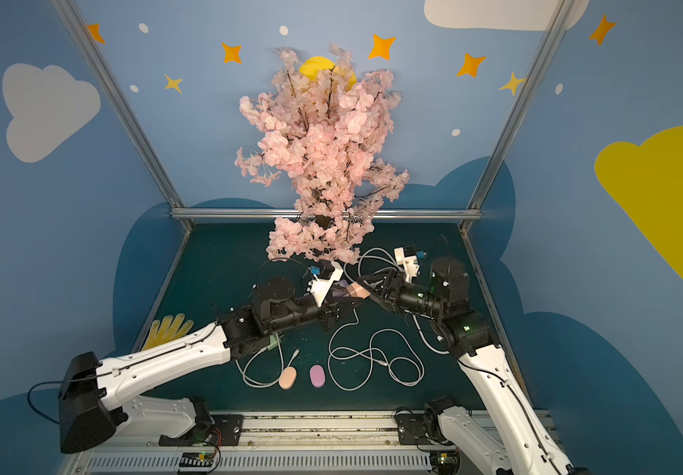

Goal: Charge the bluetooth headset
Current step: Pick up the plug from the center of the board.

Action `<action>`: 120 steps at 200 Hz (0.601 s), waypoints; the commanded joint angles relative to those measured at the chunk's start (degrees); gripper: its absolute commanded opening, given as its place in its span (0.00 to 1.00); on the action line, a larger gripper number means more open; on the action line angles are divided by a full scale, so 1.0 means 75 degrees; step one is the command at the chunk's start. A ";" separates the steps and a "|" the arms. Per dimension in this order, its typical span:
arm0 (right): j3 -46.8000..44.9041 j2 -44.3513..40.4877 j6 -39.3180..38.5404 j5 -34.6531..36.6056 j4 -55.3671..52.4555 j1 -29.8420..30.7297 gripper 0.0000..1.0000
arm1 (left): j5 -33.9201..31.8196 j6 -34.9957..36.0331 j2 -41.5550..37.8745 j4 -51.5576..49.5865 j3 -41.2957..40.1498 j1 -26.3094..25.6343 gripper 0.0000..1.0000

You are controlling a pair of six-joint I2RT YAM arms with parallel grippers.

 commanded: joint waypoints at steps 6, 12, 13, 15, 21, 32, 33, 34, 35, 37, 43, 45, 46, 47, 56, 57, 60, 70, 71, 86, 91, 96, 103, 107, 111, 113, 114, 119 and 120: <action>0.0402 -0.0080 -0.0373 -0.0492 -0.0244 0.0016 0.50 | 0.0182 0.0328 -0.0058 -0.0392 0.0142 0.0015 0.03; 0.0402 -0.0080 -0.0375 -0.0504 -0.0246 0.0010 0.48 | 0.0188 0.0346 -0.0059 -0.0410 0.0143 0.0015 0.03; 0.0402 -0.0080 -0.0375 -0.0510 -0.0249 0.0013 0.48 | 0.0188 0.0353 -0.0055 -0.0411 0.0143 0.0015 0.03; 0.0402 -0.0080 -0.0375 -0.0514 -0.0239 0.0015 0.47 | 0.0188 0.0358 -0.0061 -0.0411 0.0143 0.0014 0.03; 0.0402 -0.0068 -0.0375 -0.0525 -0.0239 0.0016 0.45 | 0.0188 0.0380 -0.0062 -0.0422 0.0147 0.0013 0.03; 0.0390 -0.0057 -0.0392 -0.0550 -0.0252 0.0016 0.40 | 0.0188 0.0419 -0.0063 -0.0445 0.0143 0.0013 0.03; 0.0390 -0.0057 -0.0395 -0.0550 -0.0252 0.0016 0.39 | 0.0188 0.0419 -0.0063 -0.0446 0.0143 0.0026 0.04; 0.0390 -0.0056 -0.0397 -0.0551 -0.0252 0.0016 0.38 | 0.0188 0.0424 -0.0063 -0.0452 0.0143 0.0020 0.03; 0.0390 -0.0056 -0.0398 -0.0551 -0.0252 0.0016 0.37 | 0.0182 0.0427 -0.0069 -0.0455 0.0149 0.0011 0.03; 0.0390 -0.0056 -0.0398 -0.0551 -0.0252 0.0016 0.35 | 0.0177 0.0438 -0.0067 -0.0466 0.0153 -0.0004 0.03; 0.0390 -0.0040 -0.0426 -0.0566 -0.0252 0.0016 0.30 | 0.0176 0.0462 -0.0074 -0.0492 0.0155 0.0011 0.03; 0.0390 -0.0043 -0.0432 -0.0569 -0.0246 0.0013 0.29 | 0.0176 0.0473 -0.0083 -0.0502 0.0149 0.0013 0.03; 0.0390 -0.0044 -0.0438 -0.0572 -0.0255 0.0015 0.28 | 0.0176 0.0475 -0.0085 -0.0504 0.0146 0.0014 0.03; 0.0390 -0.0044 -0.0442 -0.0567 -0.0253 0.0015 0.27 | 0.0170 0.0482 -0.0085 -0.0504 0.0144 0.0014 0.04; 0.0390 -0.0032 -0.0479 -0.0572 -0.0254 0.0016 0.18 | 0.0139 0.0505 -0.0118 -0.0516 0.0132 0.0013 0.06; 0.0390 -0.0032 -0.0480 -0.0573 -0.0259 0.0016 0.17 | 0.0140 0.0509 -0.0120 -0.0517 0.0126 0.0014 0.07; 0.0390 -0.0033 -0.0491 -0.0574 -0.0254 0.0013 0.14 | 0.0132 0.0517 -0.0130 -0.0517 0.0120 0.0011 0.09; 0.0388 -0.0011 -0.0521 -0.0596 -0.0258 0.0016 0.09 | 0.0106 0.0563 -0.0167 -0.0517 0.0086 0.0019 0.14; 0.0389 -0.0010 -0.0524 -0.0597 -0.0261 0.0016 0.08 | 0.0100 0.0567 -0.0162 -0.0517 0.0085 0.0022 0.14; 0.0390 0.0024 -0.0604 -0.0618 -0.0308 0.0010 0.00 | 0.0019 0.0617 -0.0251 -0.0518 0.0032 0.0037 0.22; 0.0390 0.0026 -0.0637 -0.0618 -0.0337 0.0010 0.00 | -0.0007 0.0617 -0.0278 -0.0517 0.0005 0.0055 0.32; 0.0384 0.0032 -0.0675 -0.0601 -0.0359 0.0016 0.00 | -0.0039 0.0617 -0.0308 -0.0505 -0.0017 0.0067 0.41; 0.0372 0.0017 -0.0720 -0.0539 -0.0388 0.0015 0.00 | -0.0068 0.0600 -0.0353 -0.0471 -0.0070 0.0090 0.53; 0.0358 0.0006 -0.0735 -0.0503 -0.0383 0.0016 0.00 | -0.0087 0.0585 -0.0385 -0.0439 -0.0104 0.0096 0.58; 0.0339 -0.0006 -0.0747 -0.0469 -0.0362 0.0016 0.00 | -0.0102 0.0566 -0.0416 -0.0409 -0.0139 0.0113 0.62; 0.0333 -0.0009 -0.0749 -0.0451 -0.0350 0.0007 0.00 | -0.0110 0.0555 -0.0435 -0.0393 -0.0156 0.0115 0.63; 0.0326 -0.0015 -0.0755 -0.0443 -0.0336 0.0012 0.00 | -0.0114 0.0551 -0.0442 -0.0391 -0.0165 0.0117 0.64; 0.0304 -0.0021 -0.0761 -0.0398 -0.0291 0.0010 0.00 | -0.0126 0.0517 -0.0475 -0.0340 -0.0221 0.0137 0.68; 0.0300 -0.0027 -0.0767 -0.0387 -0.0283 0.0013 0.00 | -0.0127 0.0509 -0.0480 -0.0334 -0.0226 0.0140 0.69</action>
